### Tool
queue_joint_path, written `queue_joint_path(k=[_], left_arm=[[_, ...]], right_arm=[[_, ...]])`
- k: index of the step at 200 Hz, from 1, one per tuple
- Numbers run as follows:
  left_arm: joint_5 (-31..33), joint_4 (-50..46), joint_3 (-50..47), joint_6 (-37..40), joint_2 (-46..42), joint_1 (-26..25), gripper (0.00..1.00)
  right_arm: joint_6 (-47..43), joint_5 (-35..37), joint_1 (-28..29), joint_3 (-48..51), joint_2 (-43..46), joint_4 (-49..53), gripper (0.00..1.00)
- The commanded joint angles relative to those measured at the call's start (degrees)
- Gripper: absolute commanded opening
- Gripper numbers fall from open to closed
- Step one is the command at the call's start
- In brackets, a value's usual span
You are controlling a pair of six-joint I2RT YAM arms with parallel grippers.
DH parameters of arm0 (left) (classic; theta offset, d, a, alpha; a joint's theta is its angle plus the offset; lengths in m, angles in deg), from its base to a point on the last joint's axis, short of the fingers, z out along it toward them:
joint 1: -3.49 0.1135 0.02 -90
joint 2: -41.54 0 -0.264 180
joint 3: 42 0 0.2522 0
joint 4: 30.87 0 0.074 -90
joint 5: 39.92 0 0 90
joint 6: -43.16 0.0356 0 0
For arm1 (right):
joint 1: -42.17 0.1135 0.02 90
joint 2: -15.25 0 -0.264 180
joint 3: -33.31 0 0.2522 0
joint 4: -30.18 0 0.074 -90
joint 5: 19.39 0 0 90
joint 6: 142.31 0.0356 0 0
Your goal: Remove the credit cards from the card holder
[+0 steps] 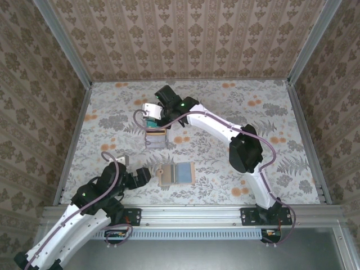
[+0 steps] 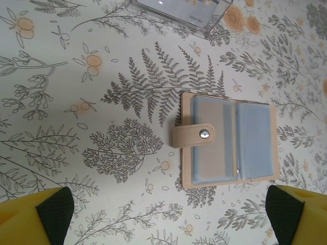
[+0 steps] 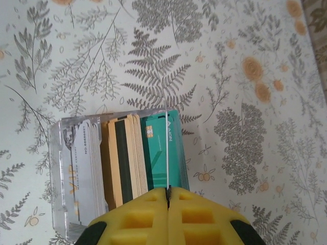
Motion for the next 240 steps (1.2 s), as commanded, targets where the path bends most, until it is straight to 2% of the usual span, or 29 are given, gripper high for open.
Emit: queue_joint_path(k=[1,81,87,96,103,130,172,199,240], left_arm=[[1.83,-2.57,1.38,-1.33,-0.55,0.19,1.00],[2.21,-3.11,1.47,-1.85,-0.88,0.29,1.00],[2.19,-3.09,1.46,-1.86,-0.96,0.28,1.00],[2.15,-3.04,1.42,-1.86,-1.02,0.28,1.00],[2.12,-2.96,1.46,-1.86,-0.97,0.28,1.00],[2.11,-2.90,1.46,-1.86,-0.97,0.28,1.00],[1.85,-2.54,1.29,-1.61,-0.97,0.28,1.00],[0.53,-0.96,0.86,-0.94,-0.90,0.32,0.98],[-4.65,7.08,-1.45,-0.28,1.35,0.28,0.76]], right_arm=[[-1.94,1.49,-0.09,-2.91,-2.66,5.90,0.00],[-2.81,3.72,-0.14,-4.40,-6.58,4.27,0.00],[-2.54,4.23,-0.07,-4.71,-6.85,3.91,0.06],[-2.10,4.98,-0.11,-4.94,-7.14,3.23,0.25],[-1.58,5.48,-0.12,-5.23,-7.30,2.84,0.30],[0.13,7.75,-0.30,-5.51,-6.91,0.79,0.37],[3.77,9.40,-0.53,-4.34,-4.63,-1.19,0.40],[9.18,9.68,-0.48,2.14,0.82,-4.41,0.41],[21.88,8.58,-0.41,24.93,16.20,-18.70,0.43]])
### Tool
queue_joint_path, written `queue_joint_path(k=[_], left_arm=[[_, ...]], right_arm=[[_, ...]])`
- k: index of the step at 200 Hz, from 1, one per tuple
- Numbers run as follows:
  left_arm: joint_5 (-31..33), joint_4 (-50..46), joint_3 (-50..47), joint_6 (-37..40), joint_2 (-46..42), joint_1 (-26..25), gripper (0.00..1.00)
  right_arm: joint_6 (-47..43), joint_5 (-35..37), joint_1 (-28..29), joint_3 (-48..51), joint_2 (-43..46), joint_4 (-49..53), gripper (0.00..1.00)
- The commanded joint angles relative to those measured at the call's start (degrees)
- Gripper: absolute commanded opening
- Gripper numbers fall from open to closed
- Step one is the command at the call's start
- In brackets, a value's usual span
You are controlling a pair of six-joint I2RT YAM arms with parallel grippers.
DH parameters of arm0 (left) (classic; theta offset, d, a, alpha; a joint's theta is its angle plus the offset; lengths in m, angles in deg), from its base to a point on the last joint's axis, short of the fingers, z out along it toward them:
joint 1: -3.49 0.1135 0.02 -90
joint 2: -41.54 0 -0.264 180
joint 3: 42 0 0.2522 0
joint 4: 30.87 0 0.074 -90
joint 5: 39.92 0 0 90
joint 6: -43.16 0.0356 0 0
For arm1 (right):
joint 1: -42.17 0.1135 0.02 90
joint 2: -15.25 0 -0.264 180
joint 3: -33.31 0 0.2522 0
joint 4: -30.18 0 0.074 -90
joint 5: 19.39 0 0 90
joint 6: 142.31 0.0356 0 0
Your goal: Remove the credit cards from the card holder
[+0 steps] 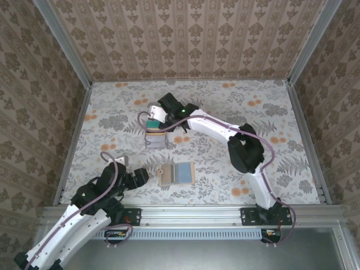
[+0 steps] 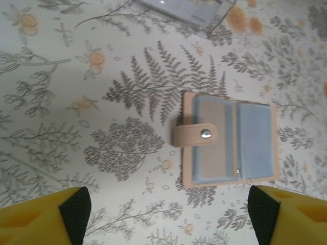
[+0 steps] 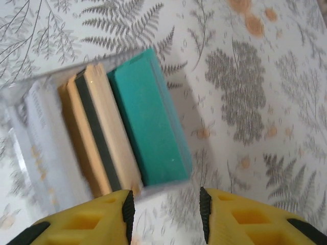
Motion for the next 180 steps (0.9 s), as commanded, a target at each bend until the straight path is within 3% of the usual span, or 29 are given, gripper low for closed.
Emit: queue_joint_path(k=[1,45,76,108,139,180], left_arm=[[-4.11,6.55,-1.49,0.40,1.60,0.28,0.76],[-8.54,17.76,-3.67,0.18,8.36,-0.33,0.59],[-7.52,23.88,-4.03,0.03,15.26,-3.17,0.56],[-4.67,27.79,-2.68,0.00,23.19,-7.49,0.46],[-4.04,31.44,-3.25,-0.74,28.05,-9.56,0.35],[-3.64,34.57,-4.71,-1.37,31.08,-10.03,0.34]], right_arm=[[11.17,0.01,-0.14,10.25,11.16,-9.86,0.43],[28.56,-1.49,0.88,30.26,25.02,-15.60,0.46],[39.54,-1.54,1.71,41.25,32.72,-14.85,0.45],[48.46,-2.10,2.94,53.52,40.04,-17.63,0.44],[57.71,-4.07,4.43,61.62,42.10,-20.83,0.39],[63.74,-5.10,7.45,66.69,40.50,-24.78,0.31]])
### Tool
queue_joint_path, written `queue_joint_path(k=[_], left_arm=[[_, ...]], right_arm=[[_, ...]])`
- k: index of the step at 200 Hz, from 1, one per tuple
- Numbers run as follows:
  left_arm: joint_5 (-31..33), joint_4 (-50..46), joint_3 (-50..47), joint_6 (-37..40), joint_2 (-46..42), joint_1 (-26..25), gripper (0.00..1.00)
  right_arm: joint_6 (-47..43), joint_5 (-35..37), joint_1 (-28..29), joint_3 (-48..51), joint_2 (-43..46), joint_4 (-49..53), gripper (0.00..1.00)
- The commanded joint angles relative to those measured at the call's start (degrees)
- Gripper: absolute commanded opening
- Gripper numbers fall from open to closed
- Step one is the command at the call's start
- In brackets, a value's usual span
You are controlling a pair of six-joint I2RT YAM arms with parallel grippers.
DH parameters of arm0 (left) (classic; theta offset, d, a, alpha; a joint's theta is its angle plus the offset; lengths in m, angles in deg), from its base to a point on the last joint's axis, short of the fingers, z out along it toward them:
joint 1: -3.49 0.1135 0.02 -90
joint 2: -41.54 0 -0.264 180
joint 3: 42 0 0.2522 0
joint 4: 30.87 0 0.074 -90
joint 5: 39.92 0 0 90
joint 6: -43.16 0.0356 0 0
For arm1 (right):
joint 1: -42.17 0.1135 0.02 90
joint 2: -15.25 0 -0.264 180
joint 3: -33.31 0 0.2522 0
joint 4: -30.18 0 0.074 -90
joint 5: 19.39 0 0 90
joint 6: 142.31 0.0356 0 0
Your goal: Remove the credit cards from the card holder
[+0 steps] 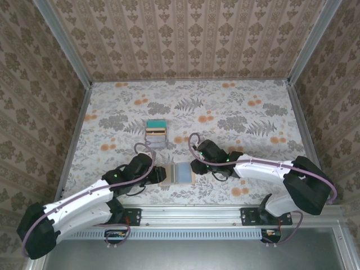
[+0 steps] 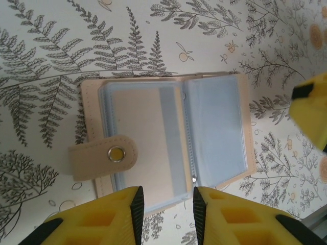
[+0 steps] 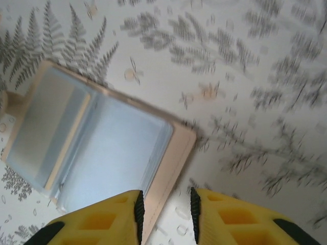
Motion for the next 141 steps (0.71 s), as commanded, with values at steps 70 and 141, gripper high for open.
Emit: queue_joint_path(k=[70,141], left_arm=[[0.57,6.79,-2.77,-0.98,4.15,-0.46,0.34],[0.04,9.47,-3.17,-0.65,8.85,-0.47,0.33]], right_arm=[[8.33,-2.34,2.88,0.95,-5.90,-5.39,0.21],[8.64,-1.09,2.96,0.98,-8.30,-4.47,0.21]])
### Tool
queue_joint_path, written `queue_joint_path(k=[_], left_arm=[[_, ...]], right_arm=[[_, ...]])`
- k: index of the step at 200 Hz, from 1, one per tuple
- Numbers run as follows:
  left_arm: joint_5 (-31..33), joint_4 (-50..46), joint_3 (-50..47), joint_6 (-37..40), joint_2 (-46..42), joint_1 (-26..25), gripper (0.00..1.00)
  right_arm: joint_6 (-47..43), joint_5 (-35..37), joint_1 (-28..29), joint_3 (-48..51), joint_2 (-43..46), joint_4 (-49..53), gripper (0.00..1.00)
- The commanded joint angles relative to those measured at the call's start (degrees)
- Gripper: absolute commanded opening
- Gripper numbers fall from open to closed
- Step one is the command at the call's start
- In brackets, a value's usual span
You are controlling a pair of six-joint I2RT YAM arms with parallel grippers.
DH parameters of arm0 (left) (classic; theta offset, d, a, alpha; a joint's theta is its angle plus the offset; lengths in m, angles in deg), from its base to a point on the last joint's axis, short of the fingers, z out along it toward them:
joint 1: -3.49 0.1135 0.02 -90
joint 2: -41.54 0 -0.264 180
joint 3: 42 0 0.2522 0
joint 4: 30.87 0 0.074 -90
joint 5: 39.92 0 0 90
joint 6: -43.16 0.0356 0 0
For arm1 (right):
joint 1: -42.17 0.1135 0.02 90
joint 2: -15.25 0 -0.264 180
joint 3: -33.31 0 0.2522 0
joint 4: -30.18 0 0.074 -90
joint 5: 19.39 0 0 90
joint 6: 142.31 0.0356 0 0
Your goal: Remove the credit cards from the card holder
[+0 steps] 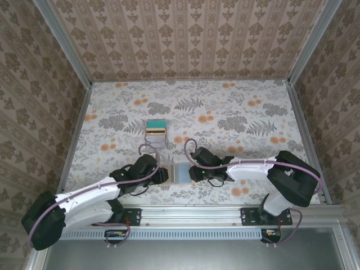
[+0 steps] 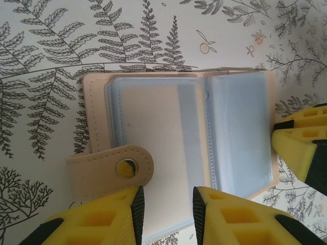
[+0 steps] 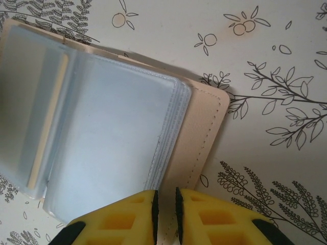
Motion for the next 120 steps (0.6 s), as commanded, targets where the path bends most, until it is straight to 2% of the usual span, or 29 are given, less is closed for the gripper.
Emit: queue_joint_path(k=[1,120], left_arm=[[-0.11,2.15,-0.92,-0.23,1.30,-0.19,0.33],[1.93,-0.99,-0.74,-0.31,4.00,-0.25,0.30]], right_arm=[[0.79,0.78,0.34,-0.10,-1.00,0.35,0.21],[0.58,0.15,0.31,-0.54,-1.36,0.48,0.21]])
